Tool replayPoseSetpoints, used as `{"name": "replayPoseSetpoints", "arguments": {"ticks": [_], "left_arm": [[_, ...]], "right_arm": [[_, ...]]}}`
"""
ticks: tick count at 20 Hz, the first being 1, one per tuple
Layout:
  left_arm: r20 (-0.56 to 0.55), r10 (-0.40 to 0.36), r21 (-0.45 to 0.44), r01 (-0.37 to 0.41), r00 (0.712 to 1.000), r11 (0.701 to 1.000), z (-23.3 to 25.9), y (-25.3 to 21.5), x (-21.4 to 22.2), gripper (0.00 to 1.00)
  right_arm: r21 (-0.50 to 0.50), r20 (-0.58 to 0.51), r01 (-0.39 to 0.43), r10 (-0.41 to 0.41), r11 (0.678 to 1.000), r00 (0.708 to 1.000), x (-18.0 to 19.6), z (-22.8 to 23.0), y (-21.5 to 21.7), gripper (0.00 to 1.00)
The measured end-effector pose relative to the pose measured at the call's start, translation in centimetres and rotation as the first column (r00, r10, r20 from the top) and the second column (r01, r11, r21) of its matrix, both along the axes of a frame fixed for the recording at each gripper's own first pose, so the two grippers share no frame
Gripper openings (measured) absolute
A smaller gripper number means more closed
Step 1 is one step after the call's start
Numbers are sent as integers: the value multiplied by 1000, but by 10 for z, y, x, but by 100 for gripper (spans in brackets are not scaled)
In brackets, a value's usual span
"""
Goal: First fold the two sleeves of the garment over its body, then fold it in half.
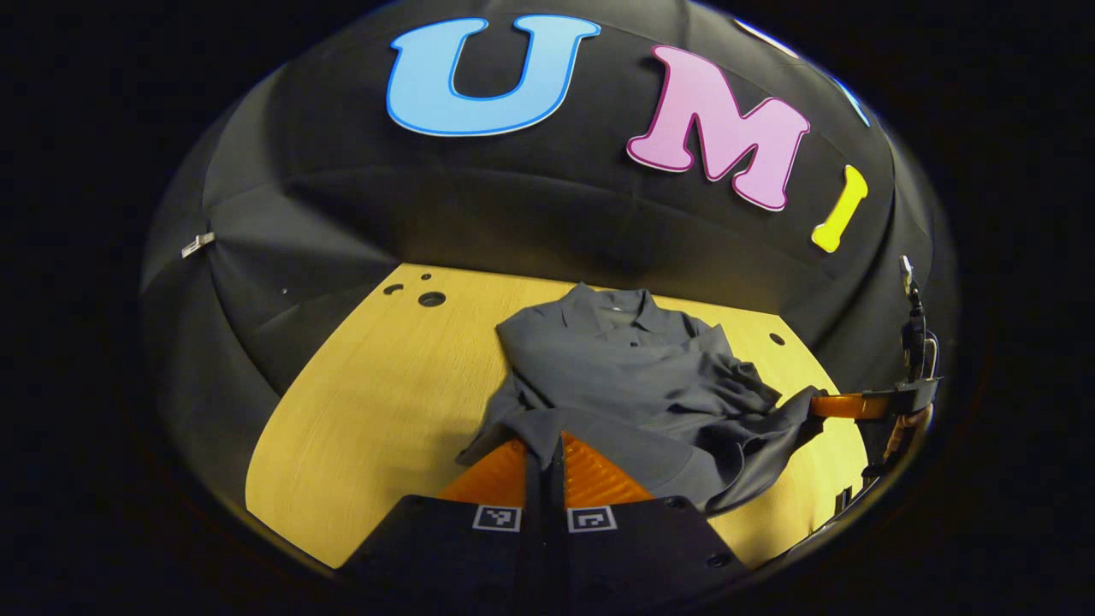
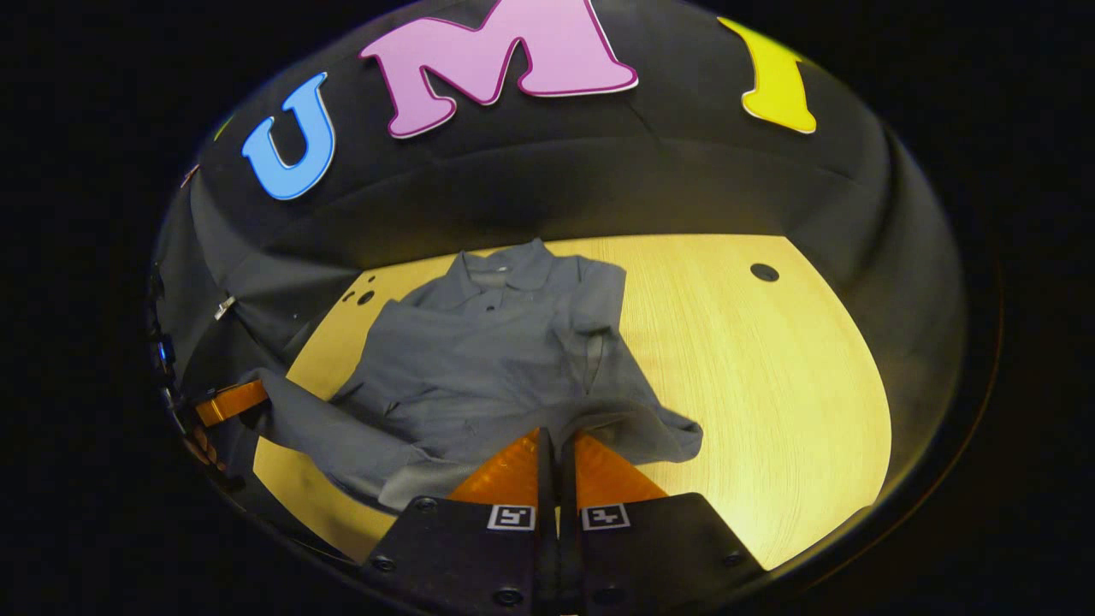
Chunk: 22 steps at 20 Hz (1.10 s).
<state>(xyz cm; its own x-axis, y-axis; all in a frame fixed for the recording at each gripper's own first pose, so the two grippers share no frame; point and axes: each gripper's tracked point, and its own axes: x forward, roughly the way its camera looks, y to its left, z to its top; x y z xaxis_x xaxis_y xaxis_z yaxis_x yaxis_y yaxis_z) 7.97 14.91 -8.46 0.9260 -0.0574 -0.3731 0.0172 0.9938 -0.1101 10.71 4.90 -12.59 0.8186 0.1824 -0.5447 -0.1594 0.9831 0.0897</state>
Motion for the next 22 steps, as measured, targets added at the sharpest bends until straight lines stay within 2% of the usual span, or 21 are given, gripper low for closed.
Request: {"name": "replayPoseSetpoints", "arguments": {"ticks": [5,8,11,16,19,22], "left_arm": [[30,-1,-31,2,1000,1000,25,1,42,5],[45,-10,0,10,999,1000,38,4,72,6],[55,-25,-33,27,998,999,49,-2,104,5],[75,-23,-60,28,997,998,51,8,165,5],[70,6,-115,2,998,993,35,22,205,5],[79,18,-125,-8,997,992,23,32,236,5]], "right_arm": [[28,39,6,-8,1000,999,40,16,1,5],[18,64,-8,7,1000,998,67,25,3,5],[23,90,-8,6,1000,996,97,37,4,5],[30,136,0,-4,1000,991,150,45,11,5],[12,163,-5,3,1000,987,181,39,10,5],[7,182,-3,1,1000,983,208,35,12,5]]}}
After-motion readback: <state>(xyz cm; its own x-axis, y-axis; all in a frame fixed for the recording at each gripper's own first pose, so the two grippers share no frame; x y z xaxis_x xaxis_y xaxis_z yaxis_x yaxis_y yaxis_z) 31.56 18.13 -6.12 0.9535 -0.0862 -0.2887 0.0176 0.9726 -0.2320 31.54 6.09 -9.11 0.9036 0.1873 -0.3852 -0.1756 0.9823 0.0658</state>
